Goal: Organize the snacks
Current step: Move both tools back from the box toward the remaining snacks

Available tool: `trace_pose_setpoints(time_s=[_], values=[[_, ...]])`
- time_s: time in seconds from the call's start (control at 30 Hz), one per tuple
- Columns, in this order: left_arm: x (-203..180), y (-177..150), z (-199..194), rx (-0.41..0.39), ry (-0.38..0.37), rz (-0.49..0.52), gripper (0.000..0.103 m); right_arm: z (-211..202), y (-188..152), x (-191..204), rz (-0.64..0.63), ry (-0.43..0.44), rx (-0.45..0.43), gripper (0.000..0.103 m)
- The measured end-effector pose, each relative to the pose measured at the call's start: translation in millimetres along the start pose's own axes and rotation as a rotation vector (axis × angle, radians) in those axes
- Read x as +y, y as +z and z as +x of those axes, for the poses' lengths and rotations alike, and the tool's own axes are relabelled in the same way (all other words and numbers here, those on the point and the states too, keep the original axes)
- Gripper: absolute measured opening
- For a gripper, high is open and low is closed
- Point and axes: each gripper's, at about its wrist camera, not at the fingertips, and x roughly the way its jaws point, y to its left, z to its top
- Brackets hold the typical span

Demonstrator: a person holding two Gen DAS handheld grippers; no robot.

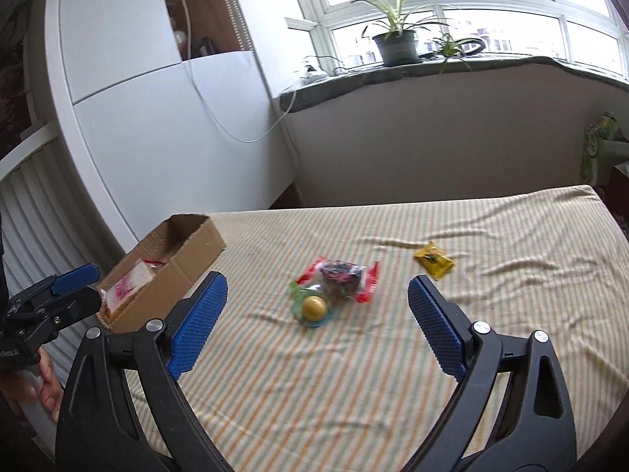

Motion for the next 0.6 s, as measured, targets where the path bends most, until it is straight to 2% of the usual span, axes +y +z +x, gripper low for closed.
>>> trace_pose_setpoints(time_s=[0.2,0.43,0.6], values=[[-39.8,0.1,18.9,0.042,-0.064,0.066,0.080,-15.7,-8.6,-46.7,0.048,-0.082,0.010,0.096],[-59.9,-3.6,34.0,0.084,-0.085,0.101,0.080,-4.5,-9.9,-57.4,-0.009,-0.126,0.048,0.096],[-60.6,-9.6,52.2,0.125,-0.085,0.107,0.080,15.5,-5.3,-59.5,-0.059,-0.147,0.102,0.096]])
